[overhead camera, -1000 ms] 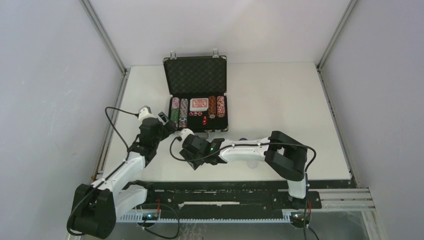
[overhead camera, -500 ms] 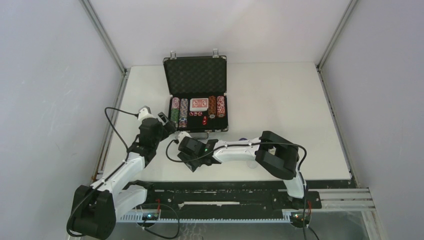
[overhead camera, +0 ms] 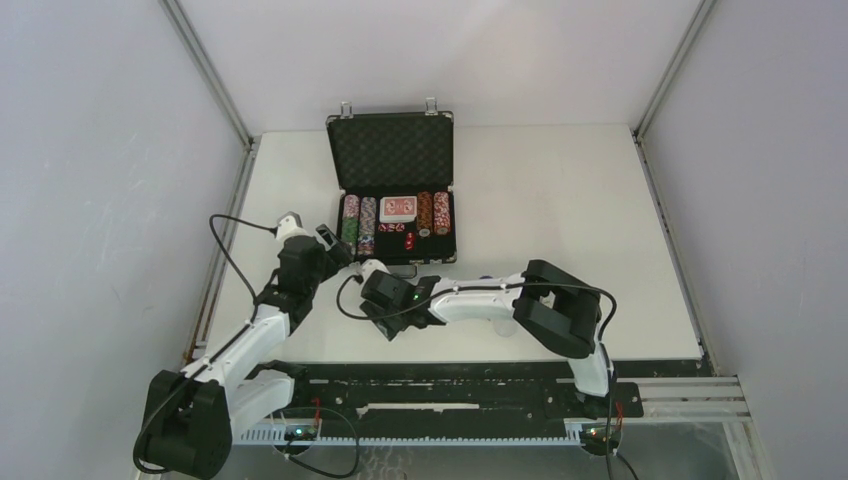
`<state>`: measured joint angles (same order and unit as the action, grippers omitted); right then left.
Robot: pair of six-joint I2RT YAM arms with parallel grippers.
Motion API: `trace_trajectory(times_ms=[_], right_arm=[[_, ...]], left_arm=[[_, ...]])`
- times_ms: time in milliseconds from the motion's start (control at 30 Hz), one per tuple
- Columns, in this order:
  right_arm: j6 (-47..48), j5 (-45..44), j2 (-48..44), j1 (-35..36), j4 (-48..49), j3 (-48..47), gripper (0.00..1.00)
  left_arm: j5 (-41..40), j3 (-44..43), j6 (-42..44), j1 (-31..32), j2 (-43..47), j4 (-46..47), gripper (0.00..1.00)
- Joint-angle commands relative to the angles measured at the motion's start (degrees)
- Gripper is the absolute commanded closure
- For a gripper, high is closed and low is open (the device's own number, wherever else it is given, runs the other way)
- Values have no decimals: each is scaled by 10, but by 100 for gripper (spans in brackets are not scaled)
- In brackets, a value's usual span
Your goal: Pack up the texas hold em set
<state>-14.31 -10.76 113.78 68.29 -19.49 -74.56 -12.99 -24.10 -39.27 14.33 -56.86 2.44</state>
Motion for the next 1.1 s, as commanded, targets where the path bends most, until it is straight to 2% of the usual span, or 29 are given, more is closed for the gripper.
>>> trace_trajectory(times_ms=[0,333,667,1067], right_arm=[[-9,-14,-29,-19,-9,20,32],[-11,-10,-45,-43,0,37,33],[-4,11,-34,-34,13,24,34],[-10,9,-29,-25,8,23,51]], left_arm=[[7,10,-10,-3,4,18,17],[9,10,-10,-3,-2,23,17],[10,10,-8,-3,-3,22,17],[20,10,-10,-3,-10,29,17]])
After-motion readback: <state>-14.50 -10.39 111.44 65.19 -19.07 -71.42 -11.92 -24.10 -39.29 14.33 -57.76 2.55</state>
